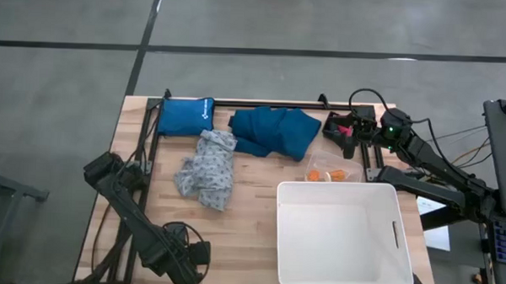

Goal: Pick & place medical supplies in basket/bin
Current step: Put the orange pill bottle into the transparent bin

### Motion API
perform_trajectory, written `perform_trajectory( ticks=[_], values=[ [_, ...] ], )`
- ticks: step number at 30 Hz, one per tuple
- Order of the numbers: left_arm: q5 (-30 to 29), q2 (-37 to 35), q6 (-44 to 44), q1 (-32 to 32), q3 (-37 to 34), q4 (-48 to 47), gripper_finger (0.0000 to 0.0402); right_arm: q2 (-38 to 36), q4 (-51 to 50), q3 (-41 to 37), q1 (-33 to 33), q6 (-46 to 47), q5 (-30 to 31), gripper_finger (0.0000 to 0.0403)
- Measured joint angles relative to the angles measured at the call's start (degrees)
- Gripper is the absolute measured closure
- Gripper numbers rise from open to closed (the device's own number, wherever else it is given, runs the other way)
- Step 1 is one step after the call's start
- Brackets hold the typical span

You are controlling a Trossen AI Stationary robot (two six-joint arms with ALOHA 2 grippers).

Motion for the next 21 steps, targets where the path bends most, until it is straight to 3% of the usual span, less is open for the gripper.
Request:
perform_trajectory(
  ticks=[7,21],
  values=[
    [0.0,0.66,-3.2,-0.05,-1.69,1.29,0.0161,-0.01,-0.01,0.01,0.0,0.0,0.0,0.0092],
    [0.64,0.78,-7.34,-0.07,-14.29,18.29,0.0161,0.01,0.0,0.0,-0.01,0.0,0.0,0.0092]
  ],
)
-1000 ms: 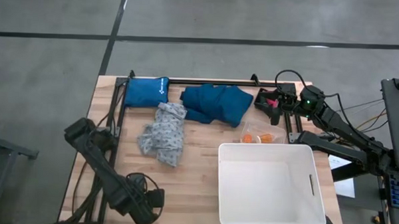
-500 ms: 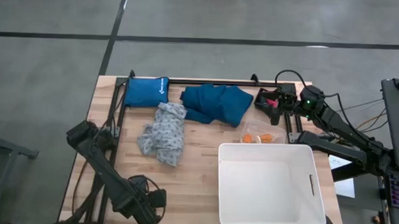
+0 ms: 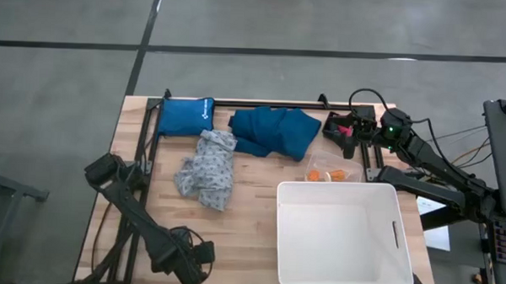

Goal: Pick & place medical supplies in basket/bin
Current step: Put the orange pill bottle into the transparent bin

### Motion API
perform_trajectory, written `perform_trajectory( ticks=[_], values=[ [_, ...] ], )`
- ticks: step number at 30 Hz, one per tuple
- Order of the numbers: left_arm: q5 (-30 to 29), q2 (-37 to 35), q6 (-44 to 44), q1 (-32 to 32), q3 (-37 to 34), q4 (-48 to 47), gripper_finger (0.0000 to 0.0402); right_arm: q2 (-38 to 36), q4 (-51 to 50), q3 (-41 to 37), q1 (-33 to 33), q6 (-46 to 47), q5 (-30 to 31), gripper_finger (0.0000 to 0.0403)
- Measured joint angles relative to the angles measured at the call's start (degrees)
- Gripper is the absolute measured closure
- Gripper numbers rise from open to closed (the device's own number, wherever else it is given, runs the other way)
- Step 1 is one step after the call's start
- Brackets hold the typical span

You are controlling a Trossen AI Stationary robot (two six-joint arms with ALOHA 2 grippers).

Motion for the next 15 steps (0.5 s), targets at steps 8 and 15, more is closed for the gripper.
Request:
perform_trajectory(
  ticks=[8,15],
  values=[
    [0.61,0.0,-1.19,0.0,-4.77,6.61,0.0161,-0.01,0.01,0.02,0.02,0.0,0.0,0.0092],
    [0.84,0.0,-1.51,0.02,-7.88,8.42,0.0161,-0.02,0.01,0.02,0.01,-0.01,0.0,0.0092]
  ],
)
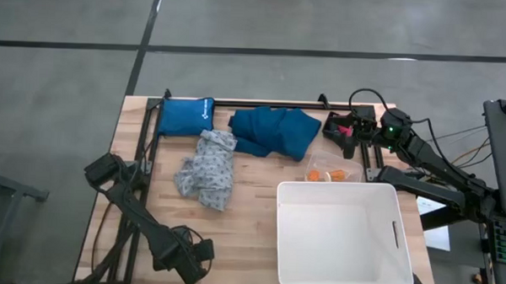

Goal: Pick & place medical supplies in basket/bin
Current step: Put the orange pill bottle into the transparent bin

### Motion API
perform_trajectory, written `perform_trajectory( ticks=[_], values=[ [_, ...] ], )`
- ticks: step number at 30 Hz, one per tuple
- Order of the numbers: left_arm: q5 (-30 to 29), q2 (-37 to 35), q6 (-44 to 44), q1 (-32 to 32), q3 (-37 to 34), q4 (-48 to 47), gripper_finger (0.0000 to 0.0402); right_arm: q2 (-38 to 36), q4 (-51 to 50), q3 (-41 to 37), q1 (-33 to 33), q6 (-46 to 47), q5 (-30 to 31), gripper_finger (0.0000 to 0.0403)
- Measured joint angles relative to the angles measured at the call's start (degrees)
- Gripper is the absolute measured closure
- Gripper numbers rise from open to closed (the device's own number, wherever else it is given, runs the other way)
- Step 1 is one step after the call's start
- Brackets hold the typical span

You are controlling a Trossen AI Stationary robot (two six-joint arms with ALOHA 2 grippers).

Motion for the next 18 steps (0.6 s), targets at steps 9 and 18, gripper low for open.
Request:
perform_trajectory(
  ticks=[9,18],
  values=[
    [-0.04,-0.02,-0.01,0.05,-2.46,1.58,0.0161,0.02,0.0,-0.02,0.01,0.02,0.0,0.0092],
    [-0.2,-0.07,0.0,0.05,-5.38,5.77,0.0161,0.01,0.0,-0.01,0.0,0.0,0.0,0.0092]
  ],
)
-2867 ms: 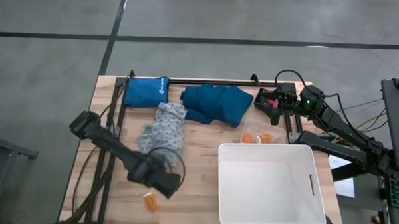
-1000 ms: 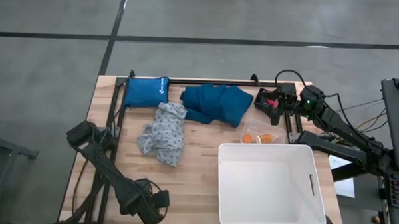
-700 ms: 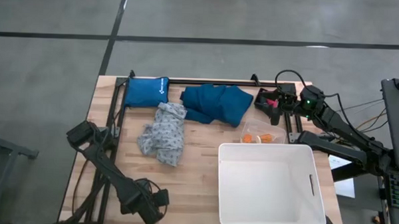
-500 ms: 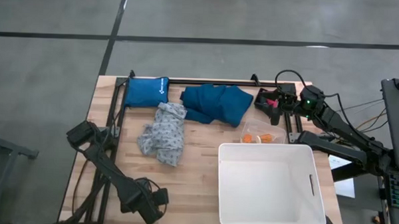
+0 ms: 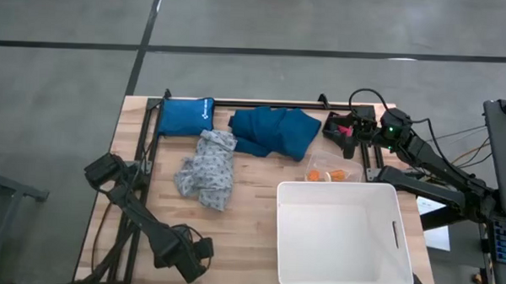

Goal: Pick & place medical supplies in basket/bin
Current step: Put the orange pill bottle into the transparent bin

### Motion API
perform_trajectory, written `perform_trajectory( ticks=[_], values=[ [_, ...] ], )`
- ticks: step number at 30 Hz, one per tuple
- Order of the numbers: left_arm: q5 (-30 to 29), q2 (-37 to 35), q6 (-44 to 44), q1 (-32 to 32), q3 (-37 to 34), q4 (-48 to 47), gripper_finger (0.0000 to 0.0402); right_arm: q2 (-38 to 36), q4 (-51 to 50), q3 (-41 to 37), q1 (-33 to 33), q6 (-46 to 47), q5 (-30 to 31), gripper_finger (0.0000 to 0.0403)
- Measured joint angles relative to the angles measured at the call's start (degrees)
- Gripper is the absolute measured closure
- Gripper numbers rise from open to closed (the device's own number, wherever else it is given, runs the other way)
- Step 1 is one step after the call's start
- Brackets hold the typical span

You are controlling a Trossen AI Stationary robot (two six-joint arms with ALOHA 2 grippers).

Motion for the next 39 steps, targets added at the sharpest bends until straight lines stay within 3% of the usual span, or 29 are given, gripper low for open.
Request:
perform_trajectory(
  ticks=[10,22,39],
  values=[
    [0.0,0.0,0.08,0.04,-0.61,1.89,0.0163,-0.01,0.0,-0.01,-0.01,0.01,0.0,0.0092],
    [0.0,0.0,0.66,0.04,-0.58,2.5,0.0205,-0.01,0.0,0.01,0.0,0.01,0.0,0.0092],
    [-0.58,-2.54,0.67,0.04,-0.48,4.85,0.02,-0.01,0.0,-0.01,-0.01,0.01,0.0,0.0092]
  ],
)
